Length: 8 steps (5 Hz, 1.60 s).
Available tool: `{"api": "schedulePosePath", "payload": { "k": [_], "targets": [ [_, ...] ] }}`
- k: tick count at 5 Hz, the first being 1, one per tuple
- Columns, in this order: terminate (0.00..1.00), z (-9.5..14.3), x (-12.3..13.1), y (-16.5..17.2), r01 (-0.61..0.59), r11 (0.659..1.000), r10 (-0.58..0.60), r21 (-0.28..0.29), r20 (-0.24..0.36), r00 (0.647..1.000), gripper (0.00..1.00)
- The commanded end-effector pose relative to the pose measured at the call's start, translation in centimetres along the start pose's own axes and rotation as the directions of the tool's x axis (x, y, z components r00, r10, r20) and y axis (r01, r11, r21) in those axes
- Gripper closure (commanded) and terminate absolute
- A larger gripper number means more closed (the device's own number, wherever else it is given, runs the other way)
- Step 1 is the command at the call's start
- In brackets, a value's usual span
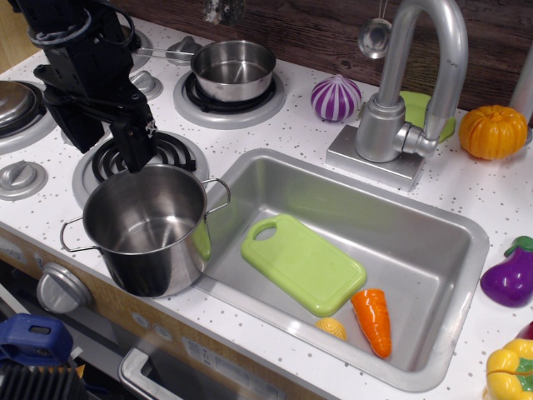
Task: Put pot on stove which is near stove
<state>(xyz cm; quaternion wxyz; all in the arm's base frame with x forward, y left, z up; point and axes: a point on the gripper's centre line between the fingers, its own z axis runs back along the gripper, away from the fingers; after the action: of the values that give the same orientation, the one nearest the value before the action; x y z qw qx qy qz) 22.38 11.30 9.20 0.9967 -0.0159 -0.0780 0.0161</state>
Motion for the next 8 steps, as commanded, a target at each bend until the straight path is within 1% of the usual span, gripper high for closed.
{"api": "schedulePosePath", "payload": {
  "k": [1,2,5,7,8],
  "targets": [
    [0.00,0.0,0.0,0.0,0.000,1.000,0.000,0.000,0.000,1.000,0.00],
    [0.00,-1.3,-0.4,0.3,0.002,0.999,-0.001,-0.046,0.015,1.000,0.00],
    [0.00,-3.1,-0.3,1.1,0.012,0.996,-0.007,-0.093,0.048,0.999,0.00],
    [0.00,-4.7,-1.2,1.0,-0.020,0.989,0.031,-0.148,0.068,0.997,0.00],
    [0.00,-5.1,-1.4,0.9,-0.040,0.986,0.052,-0.164,0.070,0.996,0.00]
  ]
}}
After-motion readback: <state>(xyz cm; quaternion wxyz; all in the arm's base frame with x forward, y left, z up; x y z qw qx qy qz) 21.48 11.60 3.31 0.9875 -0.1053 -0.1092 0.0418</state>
